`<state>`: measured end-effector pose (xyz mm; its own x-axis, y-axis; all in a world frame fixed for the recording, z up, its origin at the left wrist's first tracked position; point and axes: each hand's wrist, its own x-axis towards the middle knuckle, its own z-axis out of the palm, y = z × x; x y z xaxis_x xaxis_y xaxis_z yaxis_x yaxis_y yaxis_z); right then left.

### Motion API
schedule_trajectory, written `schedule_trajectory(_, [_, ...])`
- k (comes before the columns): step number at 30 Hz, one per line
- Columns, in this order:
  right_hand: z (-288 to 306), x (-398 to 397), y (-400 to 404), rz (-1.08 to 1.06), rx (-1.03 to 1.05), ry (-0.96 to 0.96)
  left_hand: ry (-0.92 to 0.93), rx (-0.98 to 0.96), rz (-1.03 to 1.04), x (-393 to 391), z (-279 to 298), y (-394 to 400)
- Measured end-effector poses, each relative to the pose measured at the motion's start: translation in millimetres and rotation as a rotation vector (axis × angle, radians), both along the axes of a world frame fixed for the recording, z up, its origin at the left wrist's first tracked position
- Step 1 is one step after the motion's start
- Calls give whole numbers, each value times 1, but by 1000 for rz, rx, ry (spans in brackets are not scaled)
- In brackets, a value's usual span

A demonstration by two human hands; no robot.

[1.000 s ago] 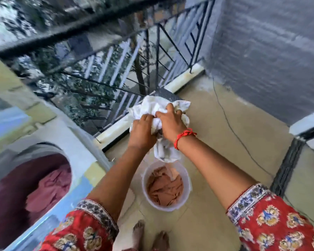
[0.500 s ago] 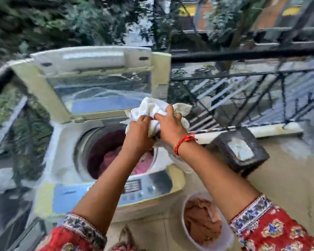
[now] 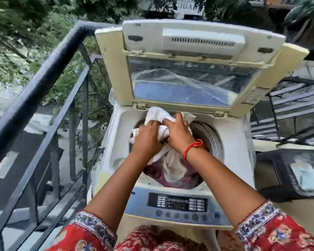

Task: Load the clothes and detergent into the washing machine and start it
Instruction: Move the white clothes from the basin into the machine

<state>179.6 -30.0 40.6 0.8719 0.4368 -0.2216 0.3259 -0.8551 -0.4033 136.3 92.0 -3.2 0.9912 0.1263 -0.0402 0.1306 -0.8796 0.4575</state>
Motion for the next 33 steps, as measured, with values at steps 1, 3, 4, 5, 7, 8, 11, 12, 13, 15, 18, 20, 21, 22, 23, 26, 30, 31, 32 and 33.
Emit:
schedule_trajectory(1, [-15, 2, 4, -2, -18, 13, 36, -16, -11, 1, -10, 3])
schedule_trajectory(3, [-41, 5, 7, 4, -72, 50, 100, -61, -32, 0, -27, 7])
schedule_trajectory(4, [-50, 6, 6, 12, -104, 76, 130, -79, -51, -1, -34, 8])
schedule_trajectory(5, [-59, 6, 6, 21, -132, 104, 152, -96, -71, -1, -39, 8])
schedule_trajectory(7, [-71, 7, 3, 19, -141, 135, 197, -111, -110, -1, -50, 6])
schedule_trajectory(8, [-75, 6, 1, 9, -136, 142, 222, -114, -118, -1, -53, 5])
schedule_trajectory(11, [-83, 4, -5, -17, -122, 141, 291, -111, -103, 3, -60, 1])
schedule_trajectory(12, [-83, 3, -8, -28, -114, 132, 302, -93, -116, 4, -61, -2])
schedule_trajectory(13, [-83, 3, -12, -39, -102, 116, 306, -69, -134, 6, -60, -5])
schedule_trajectory(15, [-80, 3, -21, -55, -90, 93, 302, -35, -166, 9, -56, -12])
schedule_trajectory(18, [-74, -1, -44, -101, -68, 46, 277, -8, -209, 15, -48, -33])
schedule_trajectory(20, [-68, -6, -64, -152, -47, 20, 256, -11, -256, 17, -41, -54])
schedule_trajectory(21, [-64, -10, -78, -183, -42, 8, 246, -10, -290, 17, -37, -68])
schedule_trajectory(22, [-58, -14, -94, -215, -45, -1, 233, -9, -323, 16, -32, -84])
schedule_trajectory(23, [-53, -20, -112, -245, -49, -12, 216, -13, -347, 14, -27, -102])
schedule_trajectory(26, [-36, -42, -170, -352, -29, -57, 153, -40, -408, 6, -12, -159])
schedule_trajectory(30, [-19, -84, -256, -493, -31, -90, 83, -8, -541, -15, 3, -247])
schedule_trajectory(31, [-16, -97, -278, -530, -38, -101, 52, -8, -573, -23, 7, -270])
schedule_trajectory(32, [-14, -109, -300, -564, -52, -115, 29, -4, -601, -33, 11, -293])
schedule_trajectory(33, [-15, -122, -321, -595, -71, -131, 11, 10, -626, -43, 14, -317])
